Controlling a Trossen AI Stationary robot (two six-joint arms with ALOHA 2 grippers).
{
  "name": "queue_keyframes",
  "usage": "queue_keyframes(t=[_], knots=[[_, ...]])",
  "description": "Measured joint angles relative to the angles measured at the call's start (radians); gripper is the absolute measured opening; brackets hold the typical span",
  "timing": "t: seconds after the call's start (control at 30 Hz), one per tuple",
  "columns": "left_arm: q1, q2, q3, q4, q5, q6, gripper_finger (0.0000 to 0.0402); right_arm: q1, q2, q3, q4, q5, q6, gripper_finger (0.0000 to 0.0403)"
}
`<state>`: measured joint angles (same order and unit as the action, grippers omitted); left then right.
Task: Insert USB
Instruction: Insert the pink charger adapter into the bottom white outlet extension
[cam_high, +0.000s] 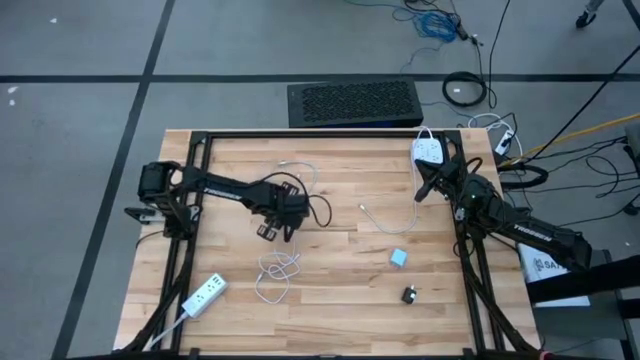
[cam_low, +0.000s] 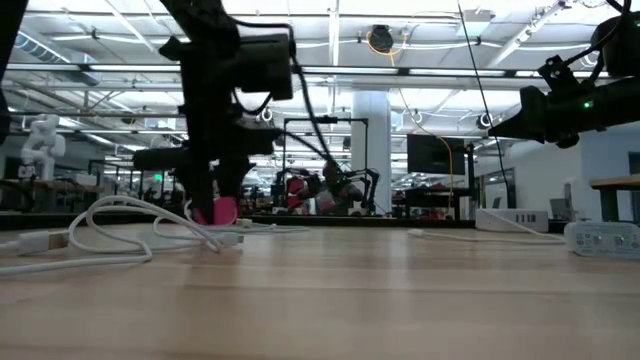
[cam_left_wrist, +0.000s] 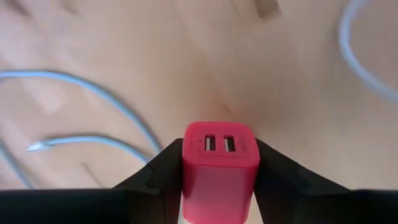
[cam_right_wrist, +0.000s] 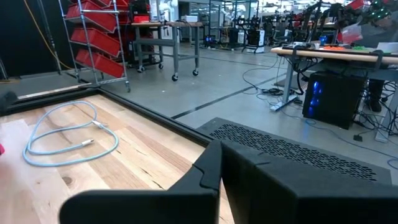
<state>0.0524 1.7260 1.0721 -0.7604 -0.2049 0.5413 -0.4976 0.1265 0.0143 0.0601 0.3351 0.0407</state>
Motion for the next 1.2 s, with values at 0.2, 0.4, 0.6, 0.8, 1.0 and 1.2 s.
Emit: queue_keyframes(t=[0.2, 0.4, 0.6, 0.8, 1.0, 1.2], knots=[[-0.001, -0.052, 0.055, 0.113, 0.070, -0.135, 0.0152, 0.000, 0.000, 0.000, 0.000, 0.000, 0.000, 0.0000], [0.016, -0.165, 0.041, 0.390, 0.223, -0.312, 0.0152, 0.000, 0.000, 0.000, 0.000, 0.000, 0.000, 0.0000], [0.018, -0.212, -0.029, 0.704, 0.304, -0.425, 0.0152, 0.000, 0.000, 0.000, 0.000, 0.000, 0.000, 0.0000], [0.016, -0.206, -0.114, 0.985, 0.310, -0.514, 0.0152, 0.000, 0.000, 0.000, 0.000, 0.000, 0.000, 0.0000], [0.028, -0.206, -0.237, 1.280, 0.307, -0.631, 0.0152, 0.000, 0.000, 0.000, 0.009, 0.000, 0.000, 0.0000], [0.032, -0.205, -0.297, 1.369, 0.239, -0.642, 0.0152, 0.000, 0.000, 0.000, 0.093, 0.000, 0.024, 0.0000]])
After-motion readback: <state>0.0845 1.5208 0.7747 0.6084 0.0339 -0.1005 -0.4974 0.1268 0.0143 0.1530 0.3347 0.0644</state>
